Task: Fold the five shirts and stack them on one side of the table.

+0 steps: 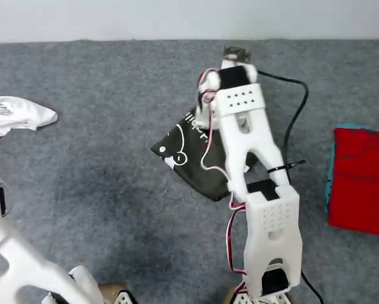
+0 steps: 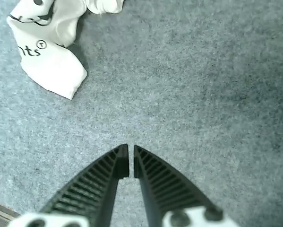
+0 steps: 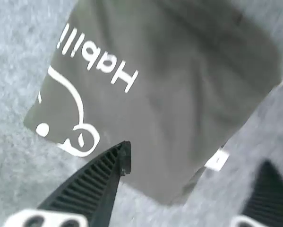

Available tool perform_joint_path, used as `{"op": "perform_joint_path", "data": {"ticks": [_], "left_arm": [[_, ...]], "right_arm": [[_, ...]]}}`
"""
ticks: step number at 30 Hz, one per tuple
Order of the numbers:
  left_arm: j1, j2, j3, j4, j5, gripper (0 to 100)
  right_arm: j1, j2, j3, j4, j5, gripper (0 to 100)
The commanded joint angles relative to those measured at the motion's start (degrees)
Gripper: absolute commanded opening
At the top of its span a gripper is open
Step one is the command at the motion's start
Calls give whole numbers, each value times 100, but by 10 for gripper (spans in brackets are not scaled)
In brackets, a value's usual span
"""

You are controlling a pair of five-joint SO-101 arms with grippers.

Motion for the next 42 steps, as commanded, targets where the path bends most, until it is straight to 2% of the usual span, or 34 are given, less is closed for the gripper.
{"op": "perform_joint_path", "data": {"ticks": [1, 5, 14, 21, 24, 31, 33, 35, 42], "left_arm": [[-18, -158, -22, -123, -53, 29], [-18, -158, -22, -114, -53, 29], [-18, -185, -22, -88, -53, 29], [-18, -193, -22, -88, -53, 29], [-18, -158, -22, -88, -53, 29], [0, -167, -22, -105, -53, 29], [-9, -193, -22, -88, -44, 29], [-18, -193, -22, -88, -44, 29], [-18, -202, -40, -79, -44, 29]], "right_arm": [[-136, -470, 299, 66, -519, 484], [-101, -295, 712, -400, -800, 483], [92, 453, 1591, -2149, -1169, 483], [444, 1262, 1618, -2387, -1354, 480], [488, 1235, 1618, -2325, -1336, 401], [532, 1200, 1618, -2308, -923, 2], [532, 1182, 1618, -2202, -791, 27], [558, 1165, 1618, -2105, -738, 10], [848, 374, 1609, -1473, 563, 9]]}}
